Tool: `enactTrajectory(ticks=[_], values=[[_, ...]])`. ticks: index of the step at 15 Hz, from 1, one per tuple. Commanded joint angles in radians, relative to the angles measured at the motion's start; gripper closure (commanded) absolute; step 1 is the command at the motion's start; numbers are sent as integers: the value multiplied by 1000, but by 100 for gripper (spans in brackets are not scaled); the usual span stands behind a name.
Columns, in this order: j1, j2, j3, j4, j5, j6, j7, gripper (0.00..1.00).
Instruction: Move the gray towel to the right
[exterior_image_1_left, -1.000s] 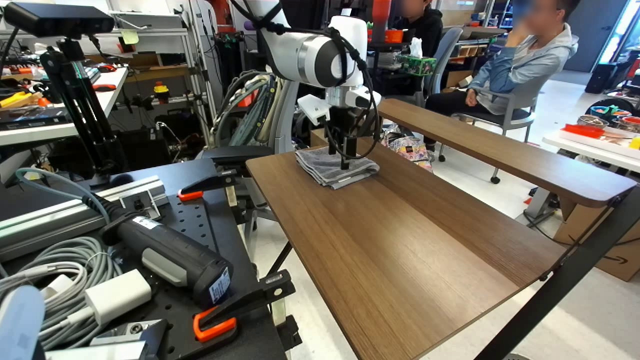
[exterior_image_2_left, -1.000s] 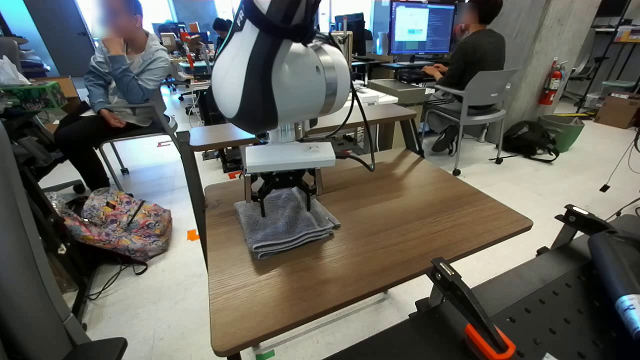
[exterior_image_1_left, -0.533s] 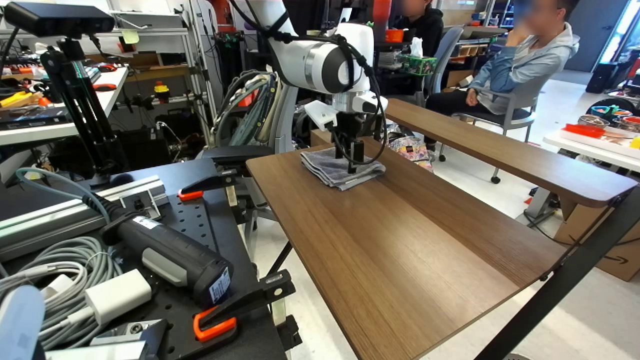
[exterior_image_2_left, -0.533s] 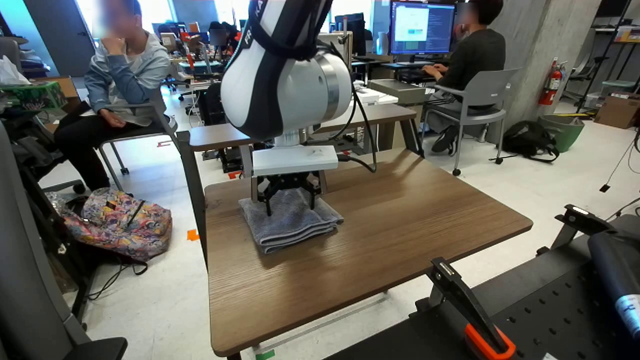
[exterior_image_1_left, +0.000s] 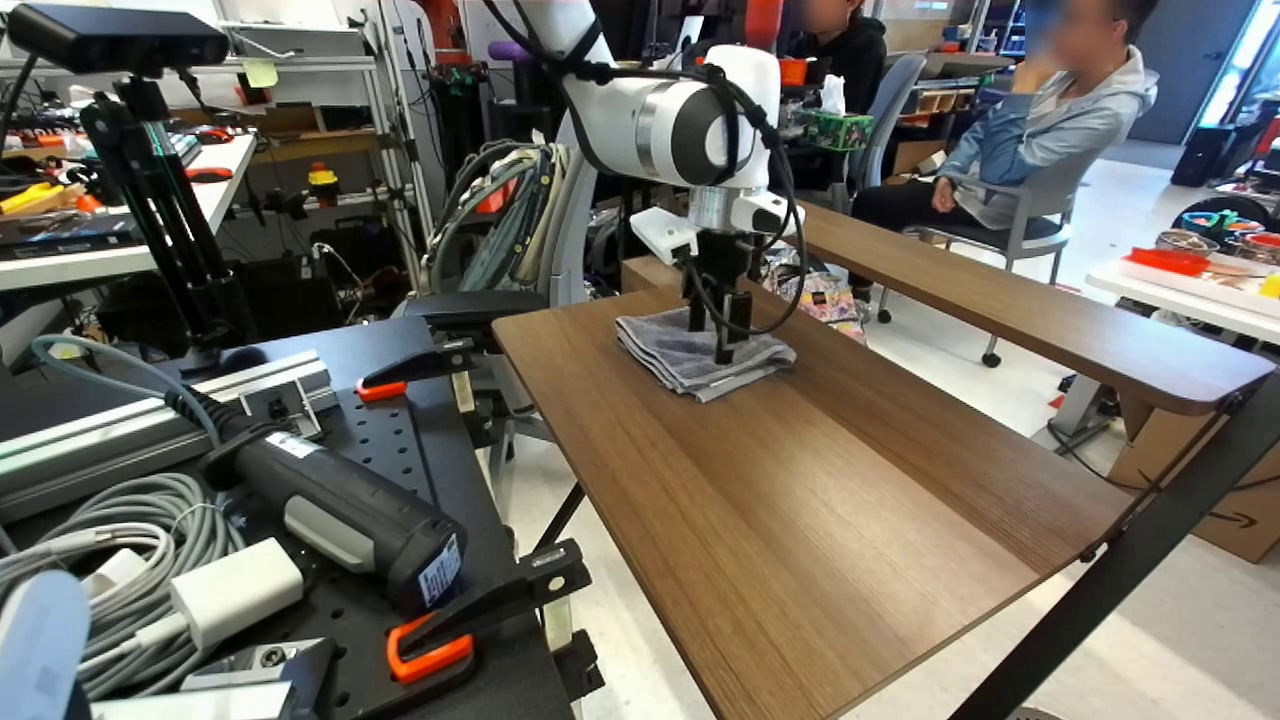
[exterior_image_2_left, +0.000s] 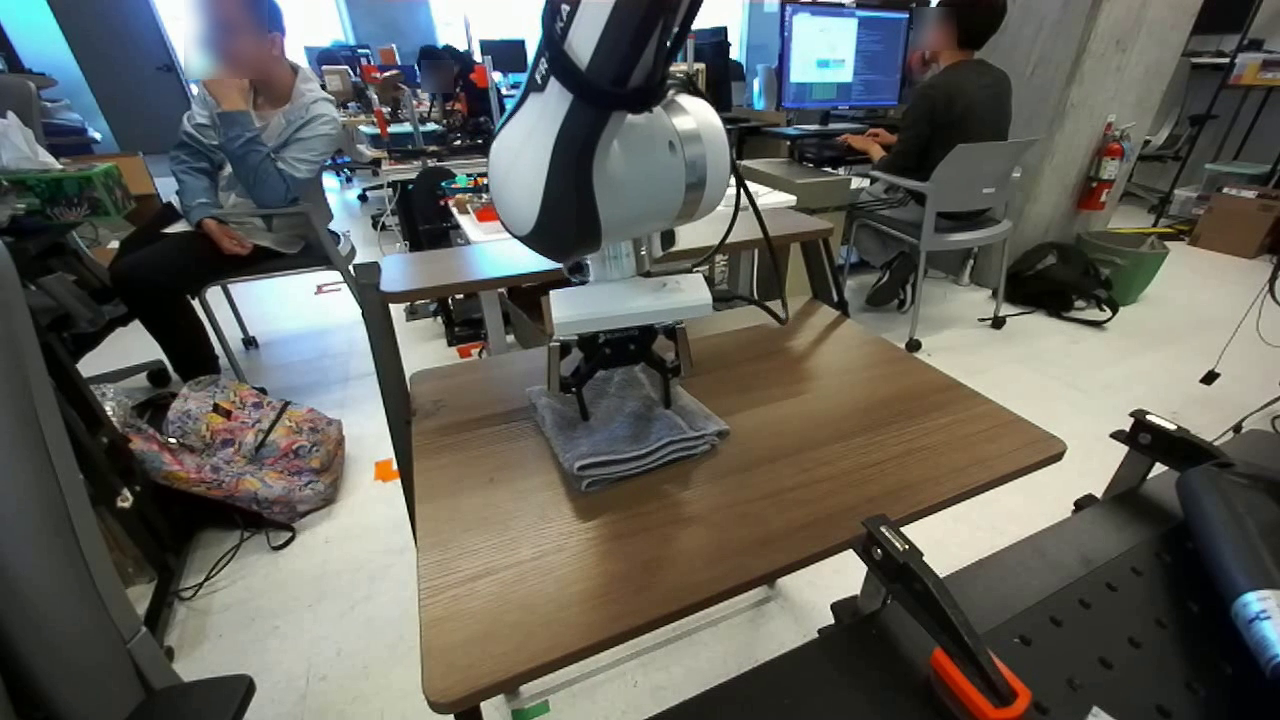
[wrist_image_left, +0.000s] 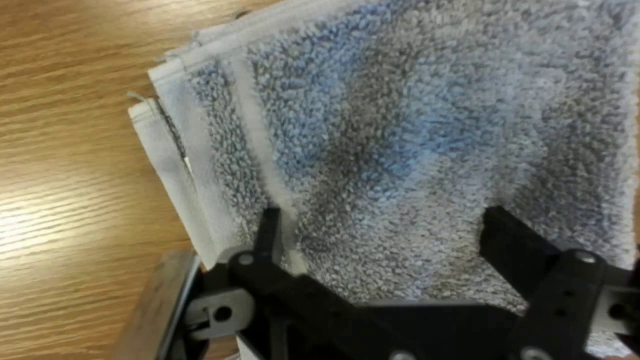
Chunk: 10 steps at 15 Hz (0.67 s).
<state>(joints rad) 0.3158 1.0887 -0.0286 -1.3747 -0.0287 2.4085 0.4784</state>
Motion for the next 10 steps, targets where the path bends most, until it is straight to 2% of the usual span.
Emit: enactTrajectory(ticks=[1, 10], values=[[-41, 28, -15, 43, 7, -59, -46, 0], [-154, 21, -47, 33, -11, -103, -164, 0]])
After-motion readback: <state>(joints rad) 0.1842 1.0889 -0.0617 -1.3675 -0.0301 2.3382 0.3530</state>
